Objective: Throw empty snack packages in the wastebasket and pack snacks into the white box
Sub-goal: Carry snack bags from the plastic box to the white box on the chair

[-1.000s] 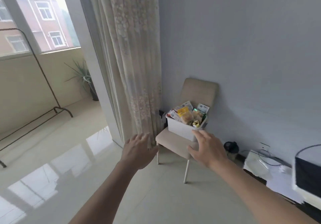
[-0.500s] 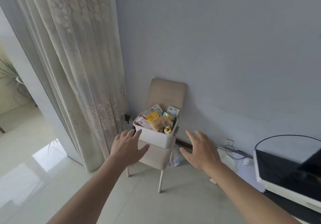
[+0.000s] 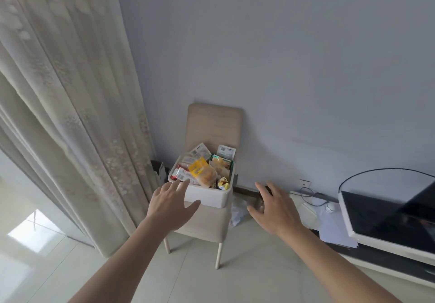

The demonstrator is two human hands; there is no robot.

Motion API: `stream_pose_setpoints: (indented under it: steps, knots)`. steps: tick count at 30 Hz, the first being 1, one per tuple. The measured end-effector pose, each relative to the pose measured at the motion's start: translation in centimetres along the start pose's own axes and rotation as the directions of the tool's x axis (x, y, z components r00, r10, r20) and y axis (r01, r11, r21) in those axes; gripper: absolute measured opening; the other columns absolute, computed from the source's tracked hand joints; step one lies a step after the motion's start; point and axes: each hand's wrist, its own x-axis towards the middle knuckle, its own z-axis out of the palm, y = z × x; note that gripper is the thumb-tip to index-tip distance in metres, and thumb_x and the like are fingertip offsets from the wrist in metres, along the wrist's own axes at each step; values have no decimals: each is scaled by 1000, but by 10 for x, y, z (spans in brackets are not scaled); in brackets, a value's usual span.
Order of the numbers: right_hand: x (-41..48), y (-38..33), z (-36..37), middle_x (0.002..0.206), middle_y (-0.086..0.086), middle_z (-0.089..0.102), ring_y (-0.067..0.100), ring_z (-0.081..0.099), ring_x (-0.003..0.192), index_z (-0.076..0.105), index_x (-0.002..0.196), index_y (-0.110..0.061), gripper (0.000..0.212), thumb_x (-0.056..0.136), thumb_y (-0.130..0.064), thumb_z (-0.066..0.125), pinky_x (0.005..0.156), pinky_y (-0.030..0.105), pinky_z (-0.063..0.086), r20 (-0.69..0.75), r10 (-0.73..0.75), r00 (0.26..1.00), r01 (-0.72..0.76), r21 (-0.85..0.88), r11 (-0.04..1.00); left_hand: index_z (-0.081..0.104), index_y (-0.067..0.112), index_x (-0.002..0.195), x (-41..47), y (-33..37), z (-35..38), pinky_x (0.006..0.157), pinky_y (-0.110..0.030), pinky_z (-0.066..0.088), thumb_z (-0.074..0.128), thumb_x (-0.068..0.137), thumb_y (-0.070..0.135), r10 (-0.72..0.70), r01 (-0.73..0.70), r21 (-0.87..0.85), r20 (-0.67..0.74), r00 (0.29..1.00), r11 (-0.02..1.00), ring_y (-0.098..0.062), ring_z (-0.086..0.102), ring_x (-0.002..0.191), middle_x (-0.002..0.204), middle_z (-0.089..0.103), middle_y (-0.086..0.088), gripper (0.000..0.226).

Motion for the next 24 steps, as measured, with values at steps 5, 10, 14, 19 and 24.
stream_pose_setpoints:
  steps: [5,10,14,19,24]
  knots:
    - [47,1,16,160,3,33,24,30,147,26,157,-32,75,93,-66,45,114,41,35,30,6,1000,-7,29,1000,22,30,160,44,-1,22,124,-42,22,37,96,71,13,-12,-30,52,999,999,-20,28,152,165,31,4,78]
    - [108,10,35,160,1,33,24,32,146,26,157,-32,74,93,-65,45,114,40,35,44,-8,999,5,66,998,17,32,161,104,0,35,125,-44,20,34,96,73,13,-13,-5,106,994,1000,-23,24,154,167,26,2,79]
    - [175,20,47,163,5,28,25,27,150,23,158,-32,77,93,-68,43,119,42,32,89,-30,996,18,126,992,18,33,161,162,-2,35,124,-42,20,37,96,71,-3,6,-24,103,995,1000,-22,25,153,166,27,4,77]
    - [258,33,56,163,2,30,25,28,149,22,157,-35,76,92,-71,40,118,44,34,126,-79,989,52,207,977,21,32,160,236,-2,30,122,-40,23,43,97,67,-3,13,-96,108,994,995,-17,28,151,164,32,10,75]
    - [324,48,68,162,-2,30,23,30,148,20,154,-43,81,84,-82,28,117,47,36,185,-130,974,76,273,959,25,32,159,295,-12,36,122,-43,26,47,97,66,-52,75,-154,151,987,985,-20,31,150,163,35,6,74]
